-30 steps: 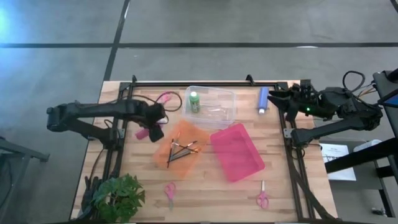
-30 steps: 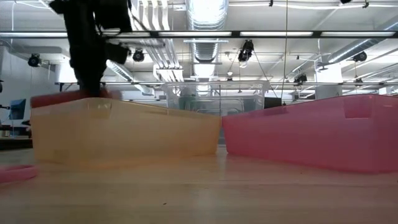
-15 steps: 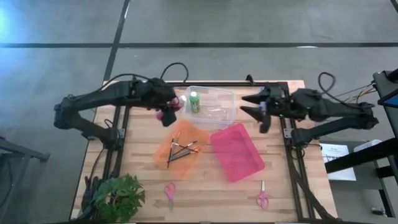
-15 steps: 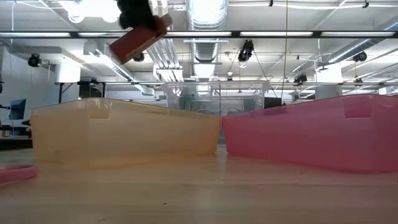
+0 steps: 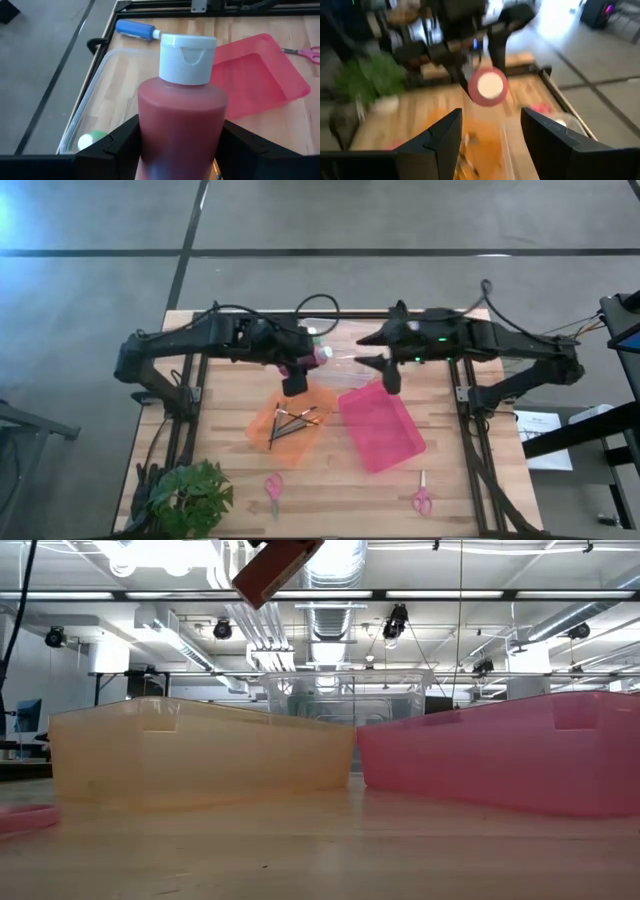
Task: Pick & Place Paint Supplies
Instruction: Put the pink paint bottle into the transparent bin
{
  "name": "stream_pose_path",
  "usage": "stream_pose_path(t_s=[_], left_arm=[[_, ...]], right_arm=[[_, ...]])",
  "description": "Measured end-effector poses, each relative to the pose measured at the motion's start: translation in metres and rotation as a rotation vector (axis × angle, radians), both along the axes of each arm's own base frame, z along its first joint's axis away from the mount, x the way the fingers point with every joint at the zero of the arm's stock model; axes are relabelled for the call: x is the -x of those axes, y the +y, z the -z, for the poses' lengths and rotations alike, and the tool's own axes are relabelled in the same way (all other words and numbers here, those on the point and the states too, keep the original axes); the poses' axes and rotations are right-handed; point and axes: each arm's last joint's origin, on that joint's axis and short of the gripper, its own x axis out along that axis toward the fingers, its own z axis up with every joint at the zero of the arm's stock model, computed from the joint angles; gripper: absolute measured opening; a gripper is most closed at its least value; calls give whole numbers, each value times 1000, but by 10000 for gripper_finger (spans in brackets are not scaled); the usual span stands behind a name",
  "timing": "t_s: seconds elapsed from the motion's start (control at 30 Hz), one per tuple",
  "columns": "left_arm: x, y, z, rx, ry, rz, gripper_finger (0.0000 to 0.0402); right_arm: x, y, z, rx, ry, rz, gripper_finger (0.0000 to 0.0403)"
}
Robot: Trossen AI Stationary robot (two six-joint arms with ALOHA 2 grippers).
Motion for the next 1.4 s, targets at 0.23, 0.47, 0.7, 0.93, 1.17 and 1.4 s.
stream_pose_path(t_s=[0.23, 0.47, 0.7, 0.93, 1.17, 1.4], left_arm=[[-11, -9, -1, -13, -1, 25, 214], [-12, -15, -4, -19, -29, 27, 214], [-11, -20, -5, -12, -35, 36, 214], [-11, -21, -6, -1, -42, 31, 214], [-12, -22, -6, 1, -45, 30, 214], [-12, -22, -6, 3, -49, 30, 214]], right_arm=[[-27, 0, -8, 110, 126, -65, 197], [-48, 1, -7, 166, 213, -131, 197], [-60, 1, -4, 196, 231, -147, 197], [-68, 2, 2, 201, 238, -178, 197], [-71, 2, 2, 204, 212, -198, 197], [-72, 2, 2, 207, 213, -203, 169]])
